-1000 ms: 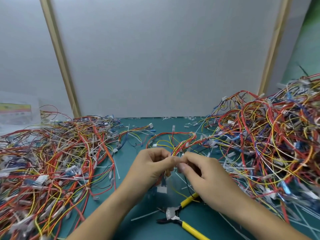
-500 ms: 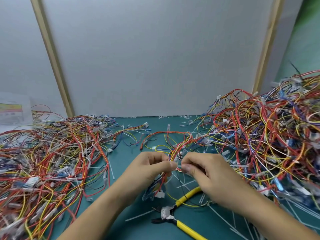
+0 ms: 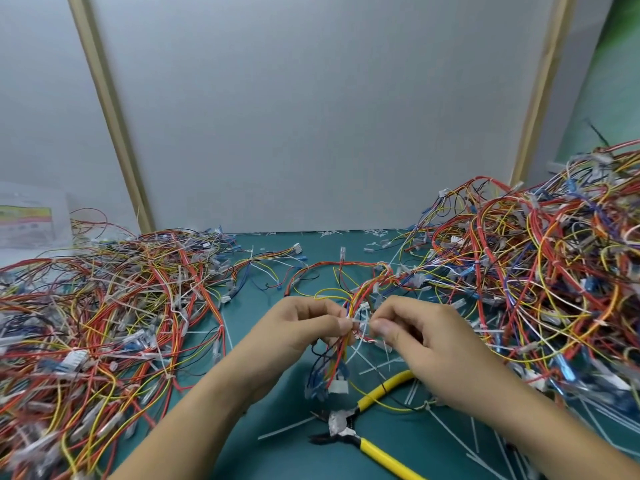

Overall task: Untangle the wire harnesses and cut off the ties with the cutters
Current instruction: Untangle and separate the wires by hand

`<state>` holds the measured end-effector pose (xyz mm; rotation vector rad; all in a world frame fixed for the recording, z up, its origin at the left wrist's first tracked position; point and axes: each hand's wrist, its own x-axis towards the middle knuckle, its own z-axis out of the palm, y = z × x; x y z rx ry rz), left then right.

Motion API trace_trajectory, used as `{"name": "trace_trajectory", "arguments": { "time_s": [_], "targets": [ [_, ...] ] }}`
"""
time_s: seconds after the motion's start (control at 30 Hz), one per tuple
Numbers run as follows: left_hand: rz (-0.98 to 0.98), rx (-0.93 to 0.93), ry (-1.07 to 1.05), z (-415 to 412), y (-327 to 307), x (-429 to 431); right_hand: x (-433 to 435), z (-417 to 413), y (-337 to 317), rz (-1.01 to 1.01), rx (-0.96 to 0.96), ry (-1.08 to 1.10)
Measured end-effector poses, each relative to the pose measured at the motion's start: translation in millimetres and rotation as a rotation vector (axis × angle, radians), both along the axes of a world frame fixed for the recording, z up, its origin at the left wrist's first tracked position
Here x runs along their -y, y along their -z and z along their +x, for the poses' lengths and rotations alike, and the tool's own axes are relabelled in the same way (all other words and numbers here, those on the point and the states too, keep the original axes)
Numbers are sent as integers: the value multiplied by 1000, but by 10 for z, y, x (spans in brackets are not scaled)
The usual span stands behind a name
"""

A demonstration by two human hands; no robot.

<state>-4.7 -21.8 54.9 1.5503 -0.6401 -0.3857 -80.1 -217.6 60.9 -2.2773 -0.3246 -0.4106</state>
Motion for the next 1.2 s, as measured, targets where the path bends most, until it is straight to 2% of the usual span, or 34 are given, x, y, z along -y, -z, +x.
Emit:
{"name": "trace_trajectory", "arguments": {
  "time_s": [0.07, 0.2, 0.3, 0.43, 0.53, 0.63, 0.77, 0.9, 1.0, 1.13, 1.2],
  "targets": [
    [-34, 10, -71, 14, 2, 3, -35, 6, 5, 198, -40, -14],
    [-109, 29, -150, 33, 0, 8, -77, -16, -48, 722, -142, -119],
    [-126, 12, -169, 27, 8, 20, -93, -34, -59, 916, -163, -172],
    [-163, -29, -188, 26, 16, 23, -147, -13, -2, 770, -90, -76],
    [-126, 21, -169, 2, 12, 32, -144, 5, 19, 791, -71, -15],
    [-149, 49, -122, -19, 22, 35, -110, 20, -4, 903, -151, 64],
    [-91, 102, 9, -62, 54, 38, -75, 75, 50, 908, -342, 128],
    [47, 174, 176, -102, 63, 15, -56, 86, 57, 911, -344, 126],
    [57, 289, 73, -78, -8, -25, -38, 92, 52, 909, -276, 124],
    [-267, 351, -381, 50, -98, -94, -58, 72, 33, 822, -179, 74],
    [-304, 391, -509, 66, -116, -101, -102, 50, 35, 759, -109, 20]
  ]
}}
